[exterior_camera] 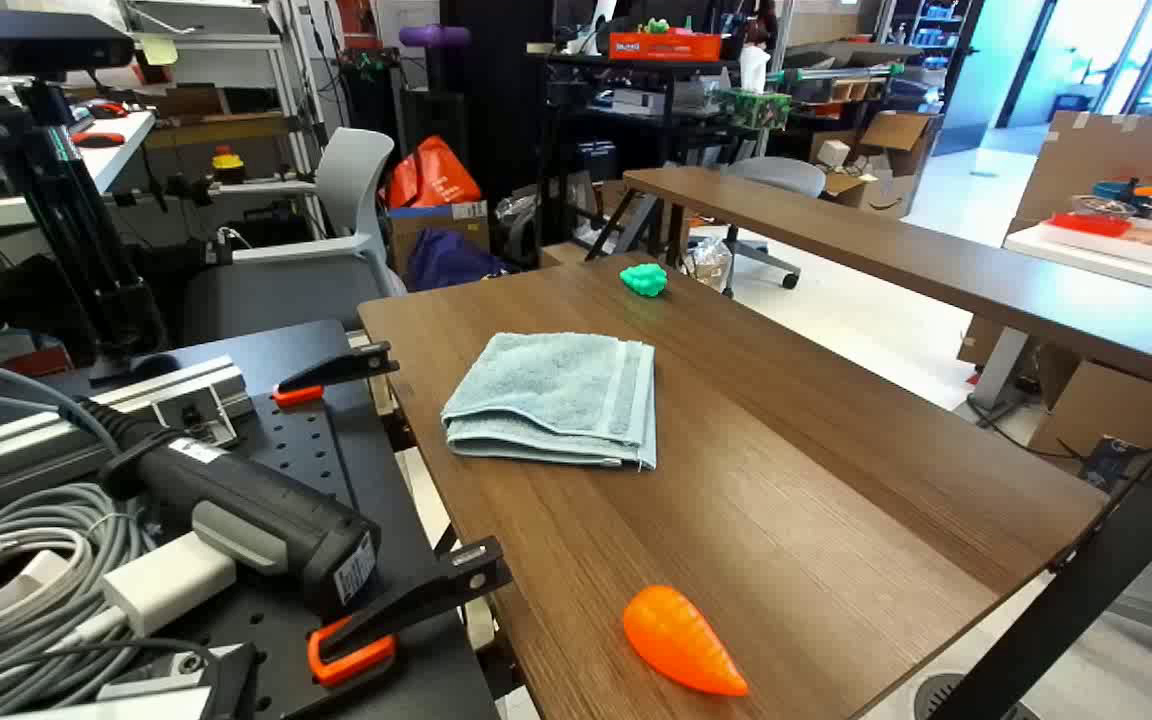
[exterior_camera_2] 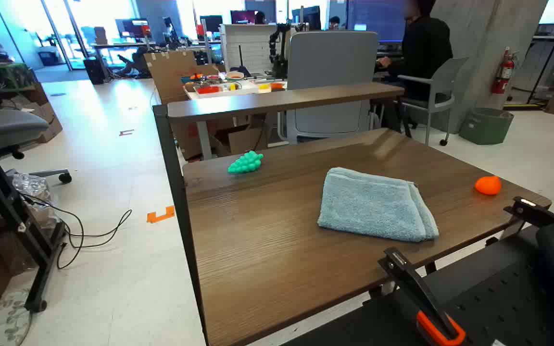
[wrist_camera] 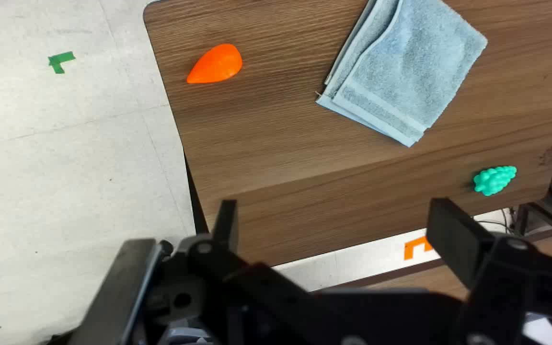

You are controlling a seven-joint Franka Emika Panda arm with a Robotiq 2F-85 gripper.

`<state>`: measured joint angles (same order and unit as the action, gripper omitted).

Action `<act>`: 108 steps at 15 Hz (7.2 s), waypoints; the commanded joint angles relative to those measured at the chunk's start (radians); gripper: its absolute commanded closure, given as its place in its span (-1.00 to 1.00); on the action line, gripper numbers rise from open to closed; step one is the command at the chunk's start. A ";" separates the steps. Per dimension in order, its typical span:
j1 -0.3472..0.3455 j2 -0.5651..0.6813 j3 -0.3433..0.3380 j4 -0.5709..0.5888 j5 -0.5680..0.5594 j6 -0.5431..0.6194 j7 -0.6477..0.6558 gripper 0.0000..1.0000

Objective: Use the towel to wipe the table

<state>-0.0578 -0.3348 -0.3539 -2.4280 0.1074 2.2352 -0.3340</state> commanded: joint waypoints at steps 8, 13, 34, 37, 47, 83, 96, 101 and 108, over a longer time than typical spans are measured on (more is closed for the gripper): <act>-0.031 0.004 0.030 0.002 0.013 -0.004 -0.010 -1.00; -0.032 0.004 0.030 0.002 0.013 -0.004 -0.010 -1.00; -0.017 0.243 0.283 -0.157 -0.279 0.174 0.344 -1.00; -0.007 0.268 0.277 -0.158 -0.186 0.195 0.305 -1.00; 0.118 0.545 0.396 -0.015 -0.108 0.325 0.566 -1.00; 0.230 0.959 0.492 0.108 0.003 0.608 0.590 -1.00; 0.204 1.019 0.581 0.277 0.089 0.632 0.569 -1.00; 0.111 1.030 0.583 0.363 0.155 0.553 0.548 -1.00; 0.046 0.968 0.502 0.373 0.175 0.482 0.559 -1.00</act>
<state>0.0080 0.6573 0.1684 -2.0668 0.2407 2.7244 0.2455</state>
